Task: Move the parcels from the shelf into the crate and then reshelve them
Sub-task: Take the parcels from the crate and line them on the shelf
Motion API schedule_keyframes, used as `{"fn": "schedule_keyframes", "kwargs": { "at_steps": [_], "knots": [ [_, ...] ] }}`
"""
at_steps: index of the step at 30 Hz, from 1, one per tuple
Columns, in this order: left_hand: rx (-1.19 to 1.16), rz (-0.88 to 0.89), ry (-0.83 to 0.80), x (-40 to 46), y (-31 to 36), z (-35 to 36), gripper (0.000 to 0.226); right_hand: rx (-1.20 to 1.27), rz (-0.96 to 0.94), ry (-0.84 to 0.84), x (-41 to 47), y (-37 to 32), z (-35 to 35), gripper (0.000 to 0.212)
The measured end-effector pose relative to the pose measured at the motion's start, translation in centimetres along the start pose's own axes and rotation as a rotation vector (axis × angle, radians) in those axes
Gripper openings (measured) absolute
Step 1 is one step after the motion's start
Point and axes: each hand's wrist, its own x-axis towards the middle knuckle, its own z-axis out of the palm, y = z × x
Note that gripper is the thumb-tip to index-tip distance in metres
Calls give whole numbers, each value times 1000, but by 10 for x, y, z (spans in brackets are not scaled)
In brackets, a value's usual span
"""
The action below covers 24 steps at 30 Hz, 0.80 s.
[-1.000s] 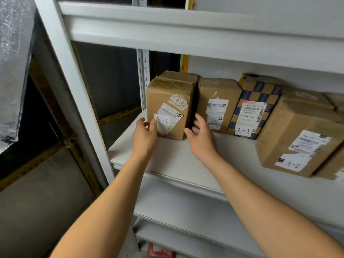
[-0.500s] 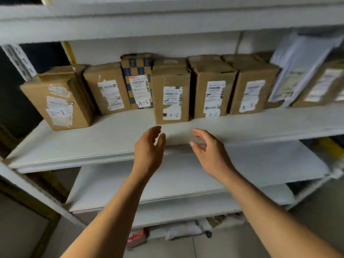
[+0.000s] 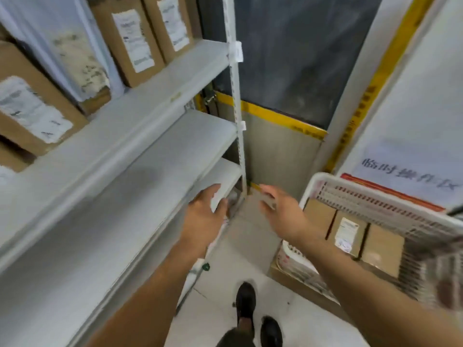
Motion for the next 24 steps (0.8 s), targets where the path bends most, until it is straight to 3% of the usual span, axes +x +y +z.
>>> {"fn": "schedule_keyframes", "kwargs": {
  "at_steps": [10, 16, 19, 24],
  "knots": [
    [17, 206, -679, 63, 75, 258, 52, 32, 602, 251, -31, 206, -67, 52],
    [37, 124, -972, 49, 92, 405, 56, 62, 823, 328, -43, 335, -91, 53],
    [53, 115, -1057, 40, 97, 481, 58, 75, 856, 320, -42, 405, -103, 54],
    [79, 102, -1061, 34, 103, 593, 67, 65, 881, 306, -39, 500, -118, 59]
  ]
}}
